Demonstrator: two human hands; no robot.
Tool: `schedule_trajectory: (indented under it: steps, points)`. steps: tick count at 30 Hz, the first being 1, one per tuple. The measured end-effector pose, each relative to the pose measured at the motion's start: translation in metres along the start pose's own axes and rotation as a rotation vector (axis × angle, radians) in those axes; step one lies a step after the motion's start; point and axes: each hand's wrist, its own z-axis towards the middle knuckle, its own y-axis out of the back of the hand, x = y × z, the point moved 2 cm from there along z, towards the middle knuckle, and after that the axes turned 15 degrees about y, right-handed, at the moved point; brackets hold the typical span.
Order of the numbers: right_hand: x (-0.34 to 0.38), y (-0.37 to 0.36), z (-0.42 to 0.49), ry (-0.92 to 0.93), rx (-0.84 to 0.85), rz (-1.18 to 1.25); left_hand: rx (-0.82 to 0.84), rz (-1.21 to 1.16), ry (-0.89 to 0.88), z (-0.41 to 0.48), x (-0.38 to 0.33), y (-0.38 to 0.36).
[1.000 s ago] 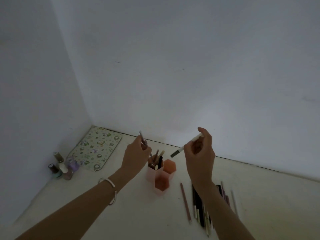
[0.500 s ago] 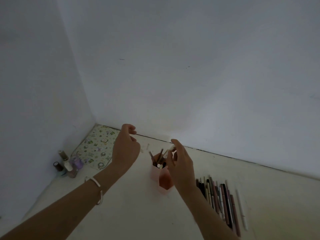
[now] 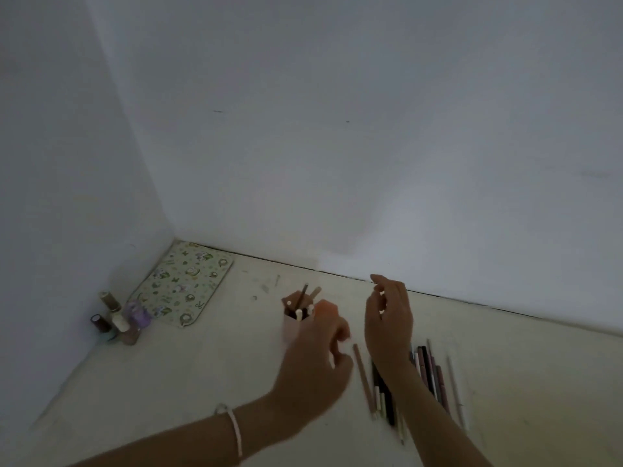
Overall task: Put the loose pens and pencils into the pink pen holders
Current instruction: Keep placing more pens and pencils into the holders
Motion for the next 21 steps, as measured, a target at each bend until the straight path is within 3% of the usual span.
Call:
schedule_trajectory:
  steps: [4, 12, 18, 21]
  points:
    - [-0.032, 0.029, -0.01, -0.128, 0.047, -0.006, 0.266, 0.256, 0.269, 0.003, 0.023, -0.079]
    - [-0.066, 0.059, -0.036, -0.183, 0.119, -0.019, 0.221, 0.503, 0.583, 0.038, 0.053, -0.143]
    - [-0.073, 0.053, -0.046, -0.187, 0.204, -0.034, 0.218, 0.519, 0.624, 0.04, 0.055, -0.145]
    - [-0.076, 0.04, -0.042, -0.213, 0.282, -0.06, 0.239, 0.401, 0.562, 0.039, 0.038, -0.124]
